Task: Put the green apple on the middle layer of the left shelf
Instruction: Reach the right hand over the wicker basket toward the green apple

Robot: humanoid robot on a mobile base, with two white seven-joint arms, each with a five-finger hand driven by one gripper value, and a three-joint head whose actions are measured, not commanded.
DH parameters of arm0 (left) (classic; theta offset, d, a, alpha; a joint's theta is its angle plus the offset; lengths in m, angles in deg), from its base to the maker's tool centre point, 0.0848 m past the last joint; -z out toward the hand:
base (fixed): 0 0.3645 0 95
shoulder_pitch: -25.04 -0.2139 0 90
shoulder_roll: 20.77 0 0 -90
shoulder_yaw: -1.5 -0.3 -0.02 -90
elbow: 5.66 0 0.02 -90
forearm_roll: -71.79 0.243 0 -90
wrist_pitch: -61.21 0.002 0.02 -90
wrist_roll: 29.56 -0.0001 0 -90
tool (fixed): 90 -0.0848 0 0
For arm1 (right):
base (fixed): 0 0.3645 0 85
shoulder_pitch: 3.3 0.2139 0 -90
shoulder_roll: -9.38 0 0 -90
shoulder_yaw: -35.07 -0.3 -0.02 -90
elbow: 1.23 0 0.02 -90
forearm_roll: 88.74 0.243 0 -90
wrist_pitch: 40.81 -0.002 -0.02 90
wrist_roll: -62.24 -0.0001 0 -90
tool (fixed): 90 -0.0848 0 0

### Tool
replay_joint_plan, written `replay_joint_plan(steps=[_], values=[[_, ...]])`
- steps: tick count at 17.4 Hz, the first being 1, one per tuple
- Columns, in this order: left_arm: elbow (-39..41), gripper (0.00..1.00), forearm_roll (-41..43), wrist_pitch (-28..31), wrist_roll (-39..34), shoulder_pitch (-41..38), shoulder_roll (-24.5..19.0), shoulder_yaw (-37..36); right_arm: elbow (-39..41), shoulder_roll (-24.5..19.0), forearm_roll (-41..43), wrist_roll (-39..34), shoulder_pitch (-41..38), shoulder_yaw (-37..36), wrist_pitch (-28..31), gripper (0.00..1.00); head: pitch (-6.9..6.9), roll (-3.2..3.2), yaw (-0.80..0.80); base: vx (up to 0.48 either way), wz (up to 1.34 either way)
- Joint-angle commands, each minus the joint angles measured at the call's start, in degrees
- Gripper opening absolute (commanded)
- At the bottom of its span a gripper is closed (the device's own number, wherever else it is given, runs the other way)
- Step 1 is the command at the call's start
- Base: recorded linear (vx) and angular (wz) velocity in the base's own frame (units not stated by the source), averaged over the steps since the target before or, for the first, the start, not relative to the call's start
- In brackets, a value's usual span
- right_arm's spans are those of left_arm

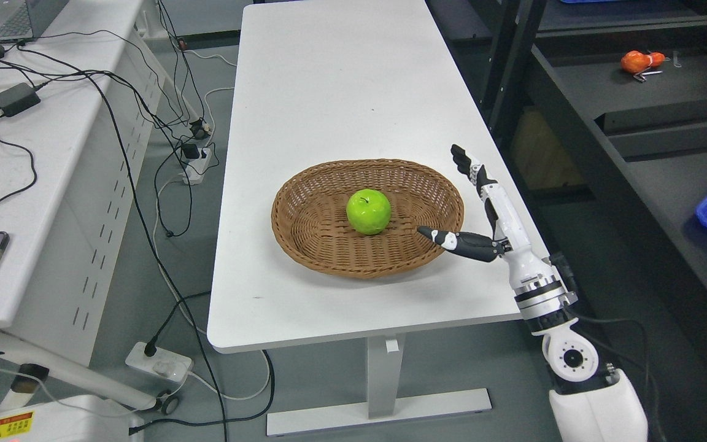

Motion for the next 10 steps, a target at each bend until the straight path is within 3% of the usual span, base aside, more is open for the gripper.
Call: replay_joint_plan(steps=[1,4,8,10], values=[[0.0,1.0,0.0,0.0,-0.1,0.0,-1.0,0.0,5.1,13.4,-6.4,-7.8,1.8,2.3,-2.9,1.0,0.0,0.0,0.0,0.236,0.04],[0.0,1.0,0.0,0.0,-0.1,0.0,-1.0,0.0,5.1,18.7,-8.9,-16.0,2.1,5.7,-2.3,1.0,0.01,0.0,0.0,0.184,0.05],[0.0,1.0,0.0,0.0,0.0,0.0,-1.0,0.0,4.6,22.0,-15.5,-17.0,9.1,13.8,4.8,1.0,0.01,0.0,0.0,0.116,0.04],[-0.1,1.0,0.0,0.0,0.0,0.0,-1.0,0.0,4.5,22.5,-19.2,-17.2,10.6,17.7,5.1,1.0,0.01,0.0,0.0,0.073,-0.01]])
